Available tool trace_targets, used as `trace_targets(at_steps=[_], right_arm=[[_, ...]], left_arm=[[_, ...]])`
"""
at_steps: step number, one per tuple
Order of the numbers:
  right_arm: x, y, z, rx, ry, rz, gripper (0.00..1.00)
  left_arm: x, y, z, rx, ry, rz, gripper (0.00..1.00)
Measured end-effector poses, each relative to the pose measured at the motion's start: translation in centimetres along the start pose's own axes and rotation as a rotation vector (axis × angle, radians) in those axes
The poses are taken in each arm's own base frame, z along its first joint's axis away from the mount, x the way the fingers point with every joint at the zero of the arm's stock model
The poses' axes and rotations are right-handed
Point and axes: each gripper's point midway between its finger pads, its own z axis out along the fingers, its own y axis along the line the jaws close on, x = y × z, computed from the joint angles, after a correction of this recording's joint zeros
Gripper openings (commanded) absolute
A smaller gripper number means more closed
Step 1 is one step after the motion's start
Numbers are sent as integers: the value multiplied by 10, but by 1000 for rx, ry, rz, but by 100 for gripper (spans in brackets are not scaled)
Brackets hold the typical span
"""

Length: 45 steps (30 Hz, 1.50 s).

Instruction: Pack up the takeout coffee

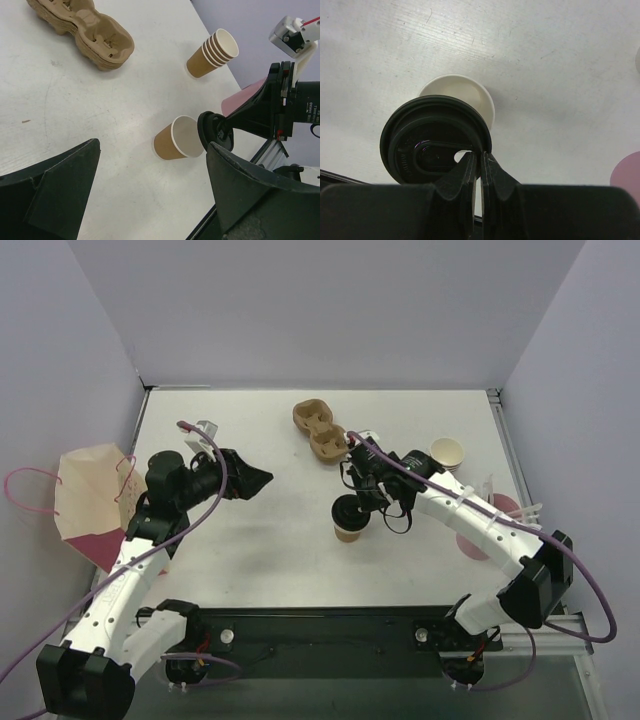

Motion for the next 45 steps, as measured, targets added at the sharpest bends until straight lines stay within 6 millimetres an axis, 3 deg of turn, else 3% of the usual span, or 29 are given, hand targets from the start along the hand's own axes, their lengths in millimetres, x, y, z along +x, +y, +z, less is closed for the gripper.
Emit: trace_targets(at_steps=[6, 16, 40, 45], right_arm=[[-3, -1, 10, 29, 44, -35, 0], [9, -1, 43, 76, 146, -95, 0], [13, -4, 53, 102, 133, -80, 0], [13, -4, 53, 101, 133, -74, 15]], left_arm=[[3, 2, -1, -6, 10, 7, 97], [6, 3, -1, -12, 21, 5, 97], [7, 5, 0, -15, 26, 5, 97], [7, 5, 0, -16, 26, 6, 97]])
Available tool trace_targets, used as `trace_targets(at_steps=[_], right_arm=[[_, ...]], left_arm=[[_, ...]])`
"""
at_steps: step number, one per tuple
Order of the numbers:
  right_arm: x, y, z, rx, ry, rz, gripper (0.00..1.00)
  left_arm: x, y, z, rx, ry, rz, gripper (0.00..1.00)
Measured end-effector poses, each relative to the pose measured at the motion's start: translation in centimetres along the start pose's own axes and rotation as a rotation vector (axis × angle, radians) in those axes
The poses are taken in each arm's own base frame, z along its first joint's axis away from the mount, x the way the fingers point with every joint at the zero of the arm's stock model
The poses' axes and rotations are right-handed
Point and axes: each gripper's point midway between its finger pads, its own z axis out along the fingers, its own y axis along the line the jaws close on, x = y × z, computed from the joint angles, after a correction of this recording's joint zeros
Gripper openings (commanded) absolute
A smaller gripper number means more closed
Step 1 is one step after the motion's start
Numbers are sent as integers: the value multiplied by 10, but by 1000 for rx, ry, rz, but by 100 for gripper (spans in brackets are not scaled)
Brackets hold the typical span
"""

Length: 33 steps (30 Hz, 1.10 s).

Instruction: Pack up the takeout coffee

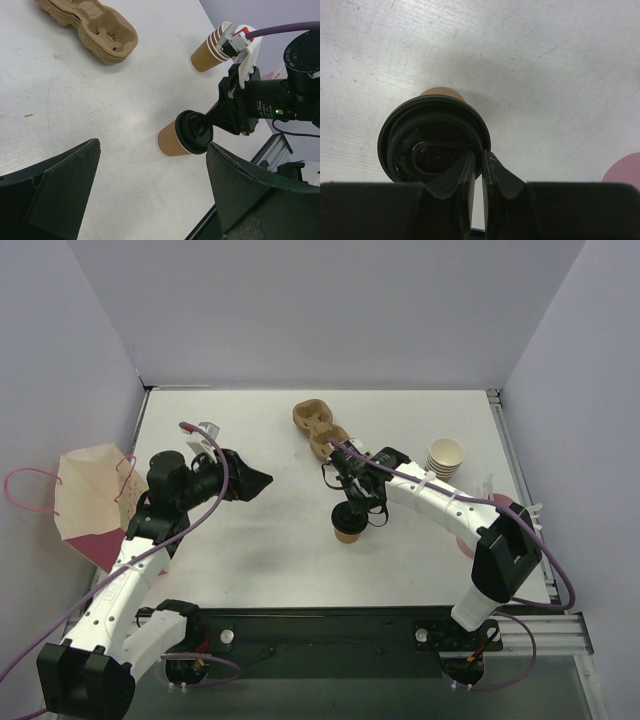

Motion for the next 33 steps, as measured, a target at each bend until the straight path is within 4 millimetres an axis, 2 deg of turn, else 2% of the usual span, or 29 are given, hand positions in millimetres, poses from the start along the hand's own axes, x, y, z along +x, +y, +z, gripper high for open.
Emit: trace_targets(at_steps=[1, 6, 7, 8, 11, 13, 16, 21, 24, 29, 33], right_arm=[[0, 0, 0, -2, 0, 1, 20], [-1, 2, -5, -17, -11, 16, 30], [-3, 1, -8, -21, -21, 26, 37], [-3, 1, -11, -26, -28, 34, 38], [-9, -1, -23, -51, -64, 65, 42], [-12, -3, -28, -77, -86, 91, 49], [-12, -10, -29, -112, -99, 143, 54], [-1, -11, -15, -187, -66, 205, 57], [7, -9, -6, -231, -40, 226, 57], [10, -1, 0, -316, -31, 248, 57], [7, 7, 2, -366, -44, 251, 53]], left_arm=[[0, 0, 0, 0, 1, 0, 97], [0, 1, 0, -2, 2, 9, 95], [1, 3, 0, -10, 3, 15, 94], [2, 5, 0, -21, 8, 16, 93], [8, 16, 2, -73, 40, 15, 91], [13, 21, 7, -101, 71, 12, 88], [27, 15, 18, -106, 138, 18, 87], [57, -10, 34, -54, 227, 9, 82], [69, -18, 45, -26, 247, -27, 79], [98, -13, 66, -12, 292, -122, 75], [126, -10, 81, -11, 358, -175, 73]])
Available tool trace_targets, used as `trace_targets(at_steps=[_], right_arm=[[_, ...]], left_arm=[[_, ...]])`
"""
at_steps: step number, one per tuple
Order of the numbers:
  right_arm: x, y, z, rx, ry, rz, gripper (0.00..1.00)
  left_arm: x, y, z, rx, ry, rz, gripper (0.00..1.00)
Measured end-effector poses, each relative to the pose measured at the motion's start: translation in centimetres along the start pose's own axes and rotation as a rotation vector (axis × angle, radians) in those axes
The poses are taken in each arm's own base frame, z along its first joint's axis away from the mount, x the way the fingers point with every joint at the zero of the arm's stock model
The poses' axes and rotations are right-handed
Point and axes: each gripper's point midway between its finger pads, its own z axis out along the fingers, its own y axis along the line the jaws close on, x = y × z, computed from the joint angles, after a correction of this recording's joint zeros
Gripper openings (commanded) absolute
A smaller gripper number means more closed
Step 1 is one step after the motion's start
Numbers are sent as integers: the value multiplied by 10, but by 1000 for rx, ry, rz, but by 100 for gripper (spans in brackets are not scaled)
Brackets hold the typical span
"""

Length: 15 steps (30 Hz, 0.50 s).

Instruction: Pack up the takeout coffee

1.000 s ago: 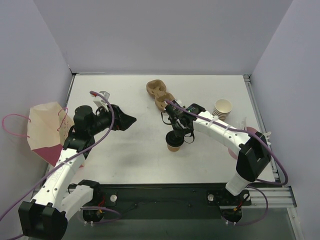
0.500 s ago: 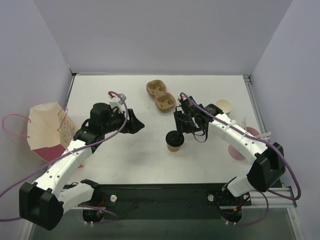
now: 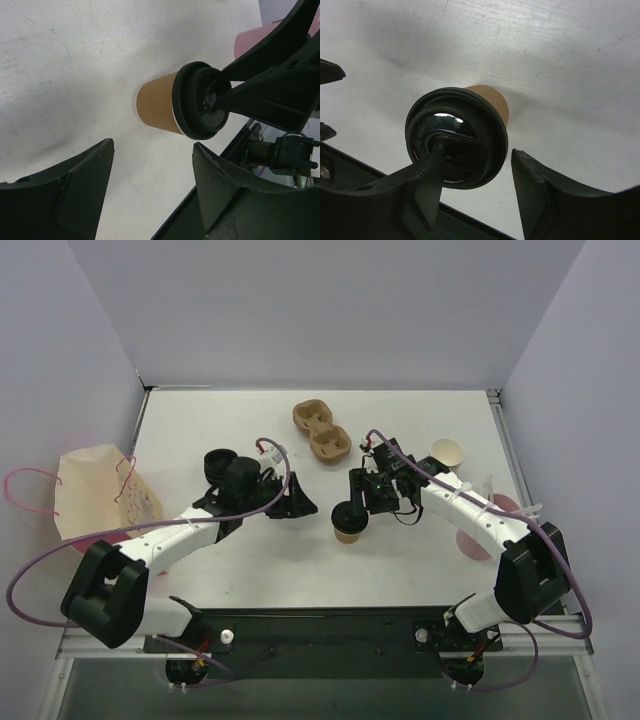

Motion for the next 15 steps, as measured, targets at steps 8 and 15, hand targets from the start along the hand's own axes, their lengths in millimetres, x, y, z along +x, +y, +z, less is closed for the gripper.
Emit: trace_targets(at_steps=[8, 15], right_arm=[[10, 7, 12, -73, -14, 23, 45], [10, 10, 14, -100, -44, 36, 42]], left_arm=[[17, -12, 24, 59, 31, -10, 68], [31, -11, 40, 84, 61, -31, 63]])
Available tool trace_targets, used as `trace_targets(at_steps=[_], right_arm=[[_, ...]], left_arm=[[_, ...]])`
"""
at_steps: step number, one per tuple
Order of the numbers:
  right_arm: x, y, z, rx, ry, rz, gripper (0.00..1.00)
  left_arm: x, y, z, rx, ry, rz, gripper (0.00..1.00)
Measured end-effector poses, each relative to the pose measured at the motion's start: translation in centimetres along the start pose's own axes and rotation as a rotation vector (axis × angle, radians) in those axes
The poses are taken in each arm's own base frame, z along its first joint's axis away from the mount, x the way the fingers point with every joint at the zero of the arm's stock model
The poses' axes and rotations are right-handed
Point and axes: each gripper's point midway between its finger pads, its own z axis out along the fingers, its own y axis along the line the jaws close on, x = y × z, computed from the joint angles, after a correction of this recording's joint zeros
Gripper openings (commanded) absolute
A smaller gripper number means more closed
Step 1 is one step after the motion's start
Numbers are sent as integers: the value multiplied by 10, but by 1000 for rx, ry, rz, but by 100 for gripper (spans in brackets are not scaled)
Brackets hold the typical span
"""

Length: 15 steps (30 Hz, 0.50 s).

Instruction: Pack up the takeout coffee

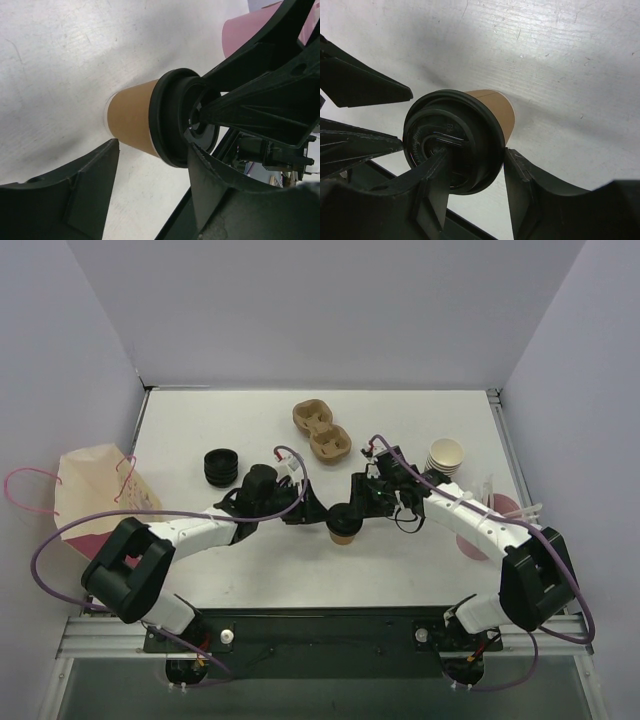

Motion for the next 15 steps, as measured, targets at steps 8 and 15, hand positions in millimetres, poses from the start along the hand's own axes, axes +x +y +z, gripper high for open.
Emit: trace_targets(at_steps=[8, 15], right_arm=[[0, 0, 2, -10, -19, 6, 41], [-1, 0, 1, -12, -27, 5, 41]], left_arm=[[-1, -6, 7, 48, -8, 7, 56], [0, -6, 7, 67, -27, 10, 55]])
